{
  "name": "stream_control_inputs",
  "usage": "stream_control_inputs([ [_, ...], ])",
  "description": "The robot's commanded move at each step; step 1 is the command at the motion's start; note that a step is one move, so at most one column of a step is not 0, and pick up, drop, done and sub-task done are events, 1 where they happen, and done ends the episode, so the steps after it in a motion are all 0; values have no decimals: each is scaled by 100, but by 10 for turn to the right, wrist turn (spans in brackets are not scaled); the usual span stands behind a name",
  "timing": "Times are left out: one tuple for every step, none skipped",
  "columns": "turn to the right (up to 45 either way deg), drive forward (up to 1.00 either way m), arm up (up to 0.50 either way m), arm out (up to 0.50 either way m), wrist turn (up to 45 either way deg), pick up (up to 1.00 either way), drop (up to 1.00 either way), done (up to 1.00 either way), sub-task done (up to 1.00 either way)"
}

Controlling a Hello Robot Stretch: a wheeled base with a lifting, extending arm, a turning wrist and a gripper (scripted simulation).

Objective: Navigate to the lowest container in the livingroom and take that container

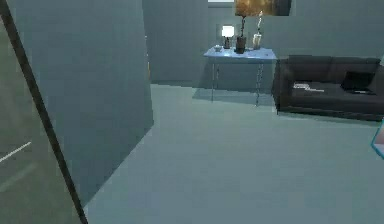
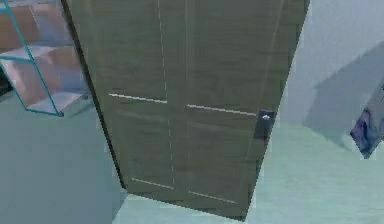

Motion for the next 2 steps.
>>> stream_control_inputs([
  [0, 100, 0, 0, 0, 0, 0, 0, 0],
  [0, 100, 0, 0, 0, 0, 0, 0, 0],
])
